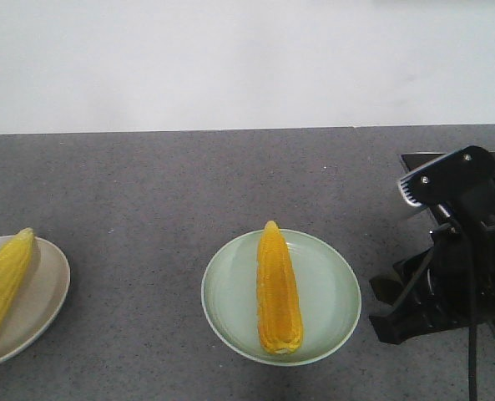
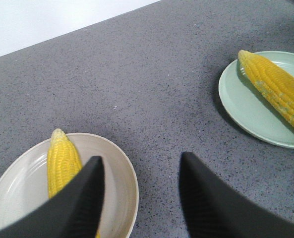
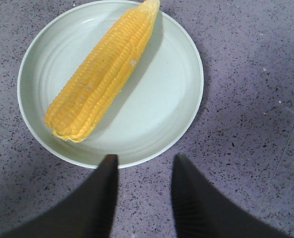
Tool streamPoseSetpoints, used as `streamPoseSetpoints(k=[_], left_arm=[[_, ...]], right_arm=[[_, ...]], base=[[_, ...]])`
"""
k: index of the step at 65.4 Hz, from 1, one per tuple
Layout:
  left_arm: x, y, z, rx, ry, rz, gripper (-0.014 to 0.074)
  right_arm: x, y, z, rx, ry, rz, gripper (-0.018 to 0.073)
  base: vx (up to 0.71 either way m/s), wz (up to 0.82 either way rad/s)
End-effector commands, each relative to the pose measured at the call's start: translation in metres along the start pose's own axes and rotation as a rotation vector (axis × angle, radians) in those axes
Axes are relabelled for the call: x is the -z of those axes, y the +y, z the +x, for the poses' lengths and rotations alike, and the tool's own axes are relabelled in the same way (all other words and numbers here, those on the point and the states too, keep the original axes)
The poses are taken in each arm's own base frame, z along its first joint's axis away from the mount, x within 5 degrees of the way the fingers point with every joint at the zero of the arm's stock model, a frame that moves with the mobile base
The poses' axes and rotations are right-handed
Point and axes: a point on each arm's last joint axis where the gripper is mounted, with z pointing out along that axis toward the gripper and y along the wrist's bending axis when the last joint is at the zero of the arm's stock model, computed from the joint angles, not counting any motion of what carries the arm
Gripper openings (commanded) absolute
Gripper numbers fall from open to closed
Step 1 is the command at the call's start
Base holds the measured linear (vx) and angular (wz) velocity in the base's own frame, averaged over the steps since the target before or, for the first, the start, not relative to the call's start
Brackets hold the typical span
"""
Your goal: Distribute corn equally
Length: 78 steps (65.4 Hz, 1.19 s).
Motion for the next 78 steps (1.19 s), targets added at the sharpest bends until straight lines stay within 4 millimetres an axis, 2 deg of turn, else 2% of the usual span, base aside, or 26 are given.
streamPoseSetpoints(k=[1,7,17,71,78], left_arm=[[0.0047,-0.0005,-0.0114,0.014,-0.088,0.006,0.0185],[0.0047,-0.0005,-0.0114,0.014,-0.088,0.006,0.0099],[0.0047,-0.0005,-0.0114,0.014,-0.087,0.006,-0.0009],[0.0045,-0.0008,-0.0084,0.013,-0.055,0.009,-0.0006],[0.0114,0.0007,-0.0071,0.021,-0.080,-0.007,-0.0006]], right_arm=[[0.0108,0.0002,-0.0091,0.005,-0.086,0.005,0.0072],[0.0108,0.0002,-0.0091,0.005,-0.086,0.005,-0.0017],[0.0108,0.0002,-0.0091,0.005,-0.086,0.005,-0.0011],[0.0108,0.0001,-0.0091,0.007,-0.087,0.006,-0.0011],[0.0108,0.0001,-0.0091,0.007,-0.086,0.006,-0.0011]], base=[[0.00,0.00],[0.00,0.00],[0.00,0.00],[0.00,0.00],[0.00,0.00]])
